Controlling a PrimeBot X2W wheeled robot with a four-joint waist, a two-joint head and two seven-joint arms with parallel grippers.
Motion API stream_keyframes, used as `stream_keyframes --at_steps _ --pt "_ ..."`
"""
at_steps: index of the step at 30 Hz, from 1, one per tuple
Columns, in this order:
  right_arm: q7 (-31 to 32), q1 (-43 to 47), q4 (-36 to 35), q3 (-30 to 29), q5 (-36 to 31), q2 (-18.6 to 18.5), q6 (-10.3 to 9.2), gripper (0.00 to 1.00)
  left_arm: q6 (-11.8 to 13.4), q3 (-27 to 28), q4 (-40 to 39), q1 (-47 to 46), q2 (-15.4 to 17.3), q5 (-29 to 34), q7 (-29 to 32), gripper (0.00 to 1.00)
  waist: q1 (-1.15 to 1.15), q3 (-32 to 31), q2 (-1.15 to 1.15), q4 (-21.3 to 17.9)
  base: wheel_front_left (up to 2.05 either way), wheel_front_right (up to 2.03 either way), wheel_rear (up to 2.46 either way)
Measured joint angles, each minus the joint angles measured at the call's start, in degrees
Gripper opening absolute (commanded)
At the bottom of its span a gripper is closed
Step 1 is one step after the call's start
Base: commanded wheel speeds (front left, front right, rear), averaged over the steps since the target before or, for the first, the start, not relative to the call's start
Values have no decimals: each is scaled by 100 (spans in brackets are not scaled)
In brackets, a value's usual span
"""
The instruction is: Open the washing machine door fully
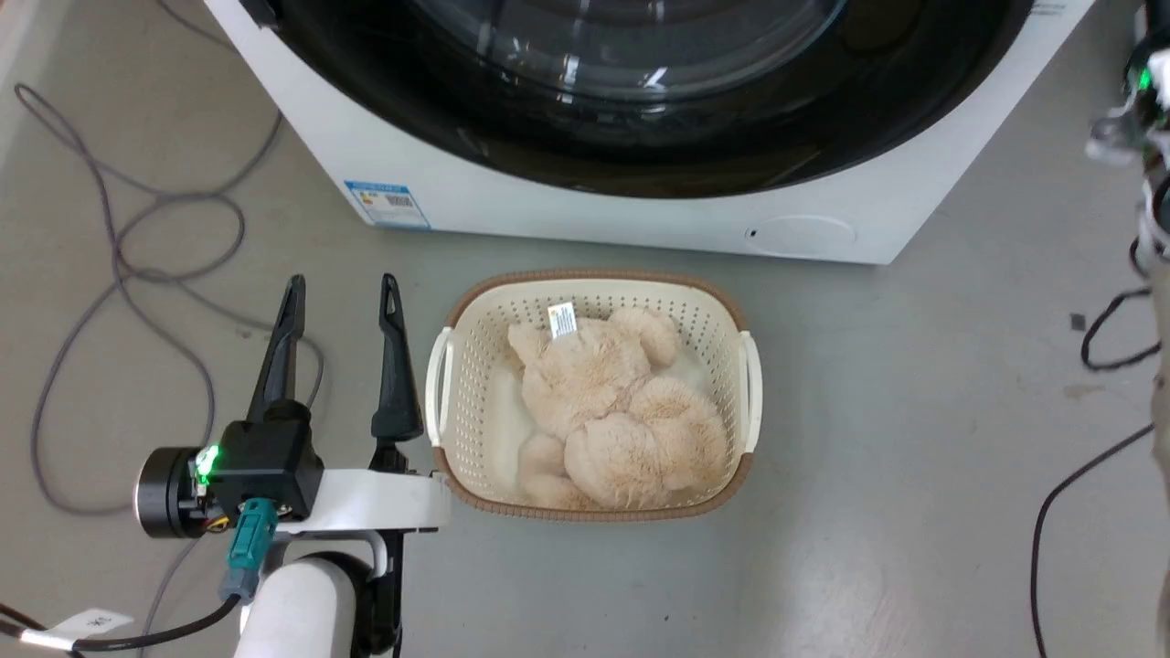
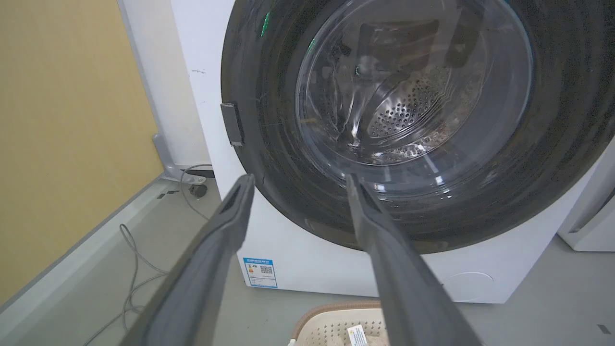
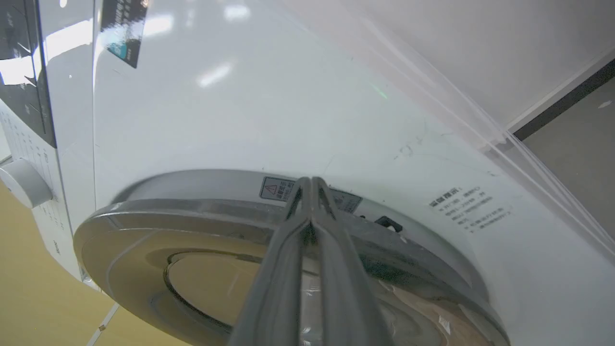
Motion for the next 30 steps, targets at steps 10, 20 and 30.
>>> stream_keyframes --at_steps 10,20,30 --pt "276 -830 561 425 326 -183 0 0 110 -86 -56 -207 1 -51 -135 100 0 325 0 147 0 0 0" --pt "913 -1218 886 844 860 -394 0 0 194 -133 -80 -331 1 -56 -240 100 0 492 0 165 0 0 0" --pt "1847 -1577 1037 1219 1594 -639 -1 0 253 -182 -89 -435 1 -58 -358 100 -1 623 0 190 0 0 0"
